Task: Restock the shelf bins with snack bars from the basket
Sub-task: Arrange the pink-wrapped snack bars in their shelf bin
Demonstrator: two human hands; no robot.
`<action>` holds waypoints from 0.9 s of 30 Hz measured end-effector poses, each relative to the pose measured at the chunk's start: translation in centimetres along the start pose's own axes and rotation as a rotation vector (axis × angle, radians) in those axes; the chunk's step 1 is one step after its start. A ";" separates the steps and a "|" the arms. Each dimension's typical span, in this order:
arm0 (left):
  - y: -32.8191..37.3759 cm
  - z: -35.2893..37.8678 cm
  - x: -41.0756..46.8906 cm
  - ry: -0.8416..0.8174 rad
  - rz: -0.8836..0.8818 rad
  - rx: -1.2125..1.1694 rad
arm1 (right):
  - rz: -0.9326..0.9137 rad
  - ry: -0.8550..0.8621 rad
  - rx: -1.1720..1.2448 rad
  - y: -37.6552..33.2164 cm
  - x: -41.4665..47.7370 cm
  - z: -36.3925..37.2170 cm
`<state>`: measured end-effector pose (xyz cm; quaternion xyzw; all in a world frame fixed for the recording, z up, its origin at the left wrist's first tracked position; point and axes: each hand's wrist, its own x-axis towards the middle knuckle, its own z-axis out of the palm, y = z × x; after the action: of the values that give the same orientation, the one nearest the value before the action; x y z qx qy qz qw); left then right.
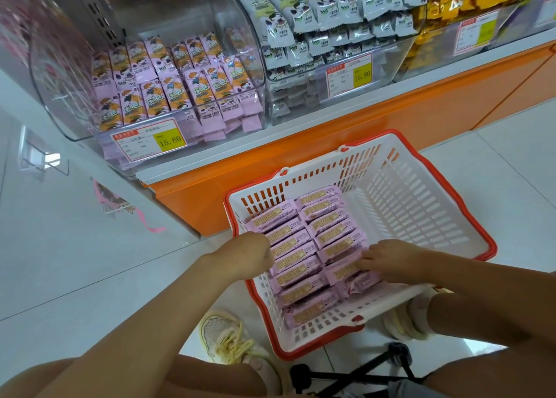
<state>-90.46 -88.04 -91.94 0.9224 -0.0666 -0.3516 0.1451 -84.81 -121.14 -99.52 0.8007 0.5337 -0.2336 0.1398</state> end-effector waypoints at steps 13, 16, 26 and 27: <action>-0.2 0.1 0.2 0.008 -0.002 -0.010 | 0.045 0.033 0.155 0.3 0.3 0.8; -0.4 0.2 0.3 0.006 0.006 -0.011 | 0.138 0.008 0.333 0.7 0.5 0.6; -0.4 -0.1 0.3 0.002 0.000 -0.010 | 0.503 0.107 0.712 1.9 1.7 0.6; -0.4 -0.1 0.3 -0.001 -0.006 -0.011 | 0.509 0.110 0.732 1.6 1.9 0.7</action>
<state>-90.13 -87.71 -92.14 0.9217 -0.0620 -0.3527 0.1489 -82.92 -120.61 -101.11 0.9144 0.2087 -0.3222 -0.1282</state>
